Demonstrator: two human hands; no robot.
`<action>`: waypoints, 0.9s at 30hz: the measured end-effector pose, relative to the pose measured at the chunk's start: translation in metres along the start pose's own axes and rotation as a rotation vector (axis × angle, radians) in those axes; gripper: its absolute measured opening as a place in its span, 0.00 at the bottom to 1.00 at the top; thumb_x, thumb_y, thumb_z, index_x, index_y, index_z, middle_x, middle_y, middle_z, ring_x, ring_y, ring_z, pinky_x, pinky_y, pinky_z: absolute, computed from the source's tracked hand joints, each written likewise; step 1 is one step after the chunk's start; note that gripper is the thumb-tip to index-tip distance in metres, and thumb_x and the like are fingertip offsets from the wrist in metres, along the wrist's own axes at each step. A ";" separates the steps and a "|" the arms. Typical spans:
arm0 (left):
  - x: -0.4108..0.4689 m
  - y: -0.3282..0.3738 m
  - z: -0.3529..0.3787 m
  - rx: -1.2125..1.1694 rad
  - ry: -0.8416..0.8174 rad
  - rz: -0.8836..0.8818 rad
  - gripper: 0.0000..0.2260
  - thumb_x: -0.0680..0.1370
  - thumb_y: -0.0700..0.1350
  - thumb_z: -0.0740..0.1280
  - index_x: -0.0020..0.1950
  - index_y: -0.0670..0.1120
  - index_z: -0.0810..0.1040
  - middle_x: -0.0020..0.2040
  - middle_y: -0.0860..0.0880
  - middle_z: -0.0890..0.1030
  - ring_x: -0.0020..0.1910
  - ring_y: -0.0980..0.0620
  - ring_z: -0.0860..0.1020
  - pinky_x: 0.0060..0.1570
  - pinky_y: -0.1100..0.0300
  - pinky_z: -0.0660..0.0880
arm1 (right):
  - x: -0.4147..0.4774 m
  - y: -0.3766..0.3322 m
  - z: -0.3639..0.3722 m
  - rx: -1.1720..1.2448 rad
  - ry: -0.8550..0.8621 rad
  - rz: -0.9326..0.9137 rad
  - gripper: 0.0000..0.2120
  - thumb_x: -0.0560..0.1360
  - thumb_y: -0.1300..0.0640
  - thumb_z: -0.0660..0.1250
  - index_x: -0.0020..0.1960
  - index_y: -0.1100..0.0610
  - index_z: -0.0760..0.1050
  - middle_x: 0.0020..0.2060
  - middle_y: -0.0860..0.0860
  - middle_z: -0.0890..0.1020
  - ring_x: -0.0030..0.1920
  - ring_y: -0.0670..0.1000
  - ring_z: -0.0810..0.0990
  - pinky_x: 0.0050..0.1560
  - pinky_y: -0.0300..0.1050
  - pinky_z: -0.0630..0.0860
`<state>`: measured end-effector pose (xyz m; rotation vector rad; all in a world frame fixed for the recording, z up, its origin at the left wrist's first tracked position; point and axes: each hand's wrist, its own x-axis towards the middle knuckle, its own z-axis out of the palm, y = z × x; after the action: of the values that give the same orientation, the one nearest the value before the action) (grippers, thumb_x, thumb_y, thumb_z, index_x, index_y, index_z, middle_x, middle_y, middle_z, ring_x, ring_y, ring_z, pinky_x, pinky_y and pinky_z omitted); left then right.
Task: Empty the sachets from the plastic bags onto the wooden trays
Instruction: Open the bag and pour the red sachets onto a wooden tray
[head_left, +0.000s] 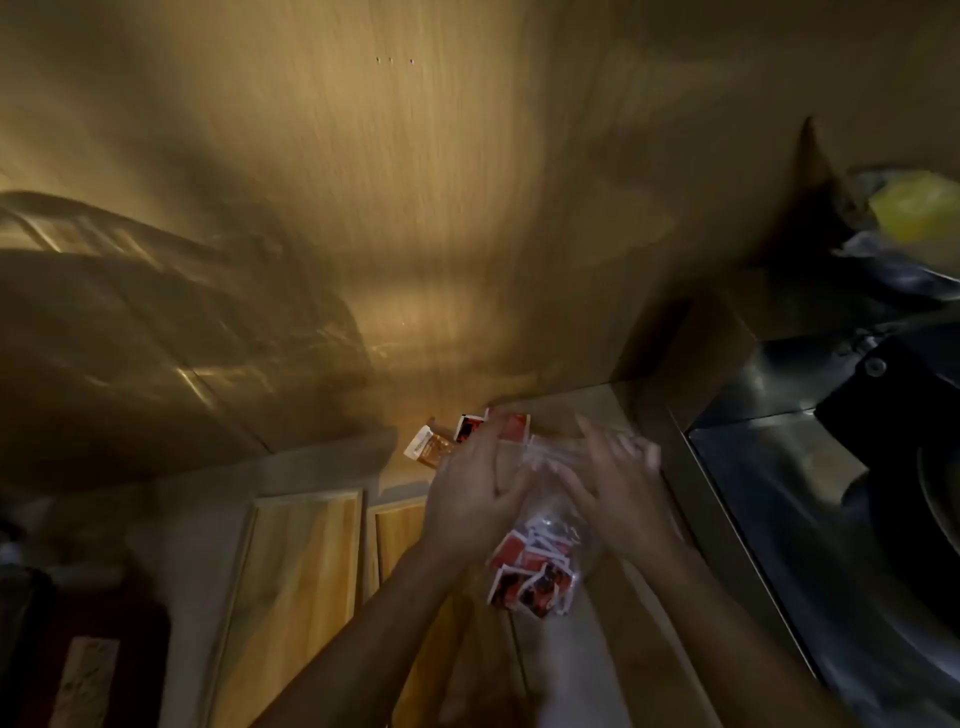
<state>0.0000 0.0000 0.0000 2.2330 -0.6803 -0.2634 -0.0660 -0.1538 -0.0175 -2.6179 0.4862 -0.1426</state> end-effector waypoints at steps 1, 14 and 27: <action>0.000 0.000 0.002 -0.053 -0.027 -0.009 0.27 0.76 0.60 0.59 0.73 0.52 0.62 0.67 0.51 0.74 0.64 0.54 0.73 0.64 0.48 0.71 | -0.001 0.001 0.001 0.006 0.003 0.004 0.28 0.76 0.40 0.56 0.71 0.52 0.59 0.65 0.51 0.74 0.67 0.49 0.67 0.63 0.45 0.51; -0.011 0.005 -0.007 -0.219 -0.108 0.036 0.13 0.76 0.50 0.65 0.60 0.52 0.72 0.40 0.53 0.79 0.40 0.58 0.78 0.41 0.58 0.76 | -0.008 -0.016 -0.010 0.082 -0.054 -0.213 0.04 0.77 0.56 0.59 0.46 0.53 0.71 0.44 0.48 0.76 0.46 0.46 0.69 0.47 0.40 0.60; -0.054 -0.017 -0.079 -0.169 0.011 -0.015 0.07 0.78 0.44 0.63 0.45 0.46 0.79 0.40 0.47 0.80 0.41 0.48 0.78 0.44 0.48 0.75 | -0.009 -0.044 -0.036 0.062 -0.059 -0.457 0.07 0.76 0.55 0.61 0.43 0.58 0.74 0.39 0.51 0.79 0.42 0.55 0.77 0.43 0.46 0.62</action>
<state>-0.0077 0.0887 0.0399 2.0778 -0.6126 -0.3039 -0.0670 -0.1293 0.0346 -2.6191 -0.1420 -0.2211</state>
